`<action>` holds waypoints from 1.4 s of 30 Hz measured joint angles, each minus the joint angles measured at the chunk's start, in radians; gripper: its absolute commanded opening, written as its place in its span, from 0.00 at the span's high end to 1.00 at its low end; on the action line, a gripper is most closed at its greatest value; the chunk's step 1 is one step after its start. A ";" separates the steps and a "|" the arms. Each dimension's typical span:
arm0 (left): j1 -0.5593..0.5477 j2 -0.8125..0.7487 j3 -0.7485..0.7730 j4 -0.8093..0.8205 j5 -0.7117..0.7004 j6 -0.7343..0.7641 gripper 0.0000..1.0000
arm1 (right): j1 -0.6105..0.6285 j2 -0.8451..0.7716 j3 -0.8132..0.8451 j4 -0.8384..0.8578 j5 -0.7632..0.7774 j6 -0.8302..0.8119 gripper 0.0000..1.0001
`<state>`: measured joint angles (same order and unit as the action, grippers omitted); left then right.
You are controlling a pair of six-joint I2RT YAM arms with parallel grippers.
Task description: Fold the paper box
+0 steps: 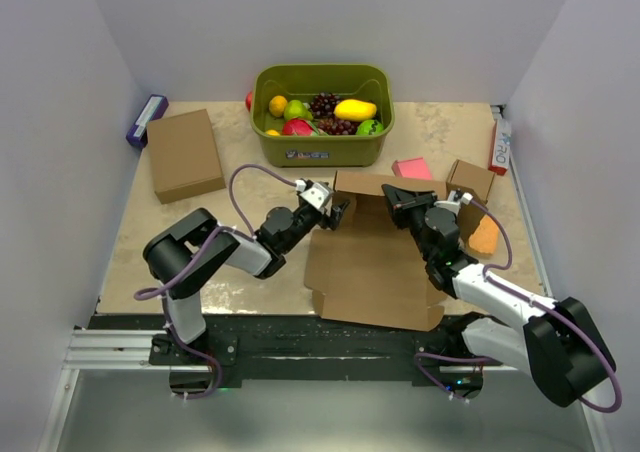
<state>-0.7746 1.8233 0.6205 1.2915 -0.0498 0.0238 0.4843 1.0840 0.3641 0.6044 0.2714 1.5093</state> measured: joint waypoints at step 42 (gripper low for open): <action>-0.127 0.099 0.169 -0.174 -0.520 0.203 0.73 | 0.006 -0.034 0.000 -0.042 -0.002 -0.001 0.86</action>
<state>-0.9012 1.9221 0.7891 1.1175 -0.5701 0.2272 0.4908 1.0504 0.3641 0.5621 0.2699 1.5082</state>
